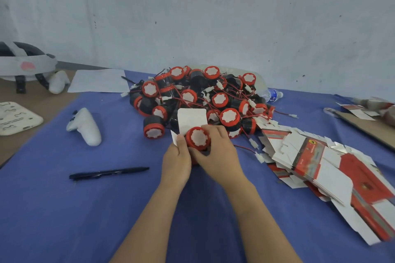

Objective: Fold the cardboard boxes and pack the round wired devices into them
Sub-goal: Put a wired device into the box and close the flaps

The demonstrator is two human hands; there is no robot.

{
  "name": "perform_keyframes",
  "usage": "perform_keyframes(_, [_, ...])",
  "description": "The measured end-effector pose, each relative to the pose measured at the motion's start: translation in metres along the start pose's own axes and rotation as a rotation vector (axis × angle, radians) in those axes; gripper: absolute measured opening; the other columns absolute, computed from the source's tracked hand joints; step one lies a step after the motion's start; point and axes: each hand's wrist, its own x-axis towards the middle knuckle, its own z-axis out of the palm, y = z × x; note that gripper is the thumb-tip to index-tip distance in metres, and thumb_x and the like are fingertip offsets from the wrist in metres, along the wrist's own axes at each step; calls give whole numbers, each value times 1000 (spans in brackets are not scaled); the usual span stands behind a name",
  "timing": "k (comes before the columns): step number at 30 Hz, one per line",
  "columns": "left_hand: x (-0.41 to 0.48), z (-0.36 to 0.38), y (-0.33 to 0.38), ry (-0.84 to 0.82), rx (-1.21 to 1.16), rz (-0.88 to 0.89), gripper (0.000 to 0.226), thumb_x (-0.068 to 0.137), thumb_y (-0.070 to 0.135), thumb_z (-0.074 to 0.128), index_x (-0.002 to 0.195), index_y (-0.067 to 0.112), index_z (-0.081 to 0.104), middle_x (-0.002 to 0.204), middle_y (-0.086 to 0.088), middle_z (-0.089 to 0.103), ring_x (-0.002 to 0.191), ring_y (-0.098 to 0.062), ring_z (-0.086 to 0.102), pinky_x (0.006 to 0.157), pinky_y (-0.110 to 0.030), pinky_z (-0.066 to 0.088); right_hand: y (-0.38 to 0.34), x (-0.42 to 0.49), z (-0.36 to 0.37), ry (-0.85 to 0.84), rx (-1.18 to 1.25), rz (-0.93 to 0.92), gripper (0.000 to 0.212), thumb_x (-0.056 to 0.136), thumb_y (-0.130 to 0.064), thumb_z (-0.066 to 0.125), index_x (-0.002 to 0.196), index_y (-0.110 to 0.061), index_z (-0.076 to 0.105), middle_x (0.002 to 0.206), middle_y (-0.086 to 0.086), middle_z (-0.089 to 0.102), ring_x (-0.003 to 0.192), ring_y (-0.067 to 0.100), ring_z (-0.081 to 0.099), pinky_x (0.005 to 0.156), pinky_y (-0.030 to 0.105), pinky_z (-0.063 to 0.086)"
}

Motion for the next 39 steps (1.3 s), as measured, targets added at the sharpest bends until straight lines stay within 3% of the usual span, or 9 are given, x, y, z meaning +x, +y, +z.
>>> perform_keyframes(3, [1,1,-1,-13,33,-10,53,104,41,20,116,11,62,111,-7,65,102,-20,58,88,-29,45,2,-3,-8,-26,-42,-21,57,83,-41,68,133,-22,49,130,-10,45,109,9,52,85,18,42])
perform_keyframes(8, [0,3,-2,-43,53,9,51,104,43,21,98,14,63,102,-8,66,89,-17,57,77,-29,41,-1,-3,-16,42,-40,-24,46,81,-40,68,122,-21,61,109,-12,48,94,5,49,80,17,43])
perform_keyframes(12, [-2,3,0,-80,22,1,52,103,46,22,123,17,60,117,-4,65,107,-19,59,95,-33,46,-3,-4,-12,-15,-143,-2,40,85,-43,62,117,-20,63,100,-9,50,84,5,45,67,10,33])
perform_keyframes(16, [2,2,1,-98,-3,-16,46,98,53,35,115,18,60,112,-4,67,103,-20,61,95,-40,49,-9,-3,-13,-62,-162,47,21,90,-34,59,100,-16,61,92,-3,64,83,14,56,72,28,48])
perform_keyframes(19, [2,2,0,-79,51,29,33,94,45,53,113,18,57,107,1,65,96,-16,61,80,-29,51,-12,-3,-19,-173,-298,-12,23,94,-22,46,89,-13,66,75,-8,55,87,17,53,86,36,45])
perform_keyframes(25, [-1,5,-3,-54,150,97,16,90,28,61,102,23,51,92,9,59,75,-3,55,53,-11,39,-7,0,-62,-19,-356,249,25,94,-18,48,105,-23,70,120,-2,60,108,23,54,91,40,46])
perform_keyframes(29, [0,8,-3,-50,171,78,22,93,28,56,112,17,51,105,2,61,88,-12,57,57,-15,41,-4,-5,-86,-208,-278,421,17,92,-19,58,98,-8,70,90,9,73,85,23,65,77,35,54])
perform_keyframes(35, [-2,10,-2,-25,190,86,13,93,26,54,102,19,49,99,0,59,79,-12,55,59,-23,42,-19,-8,-84,-355,54,266,17,90,-12,59,106,-18,62,71,-1,69,58,5,60,61,27,53])
perform_keyframes(39, [-1,9,-3,-42,133,92,14,92,23,60,99,21,48,95,3,59,76,-7,53,57,-20,40,-27,-10,-72,-493,233,125,37,88,0,56,82,-33,72,78,-6,72,74,6,66,66,15,53])
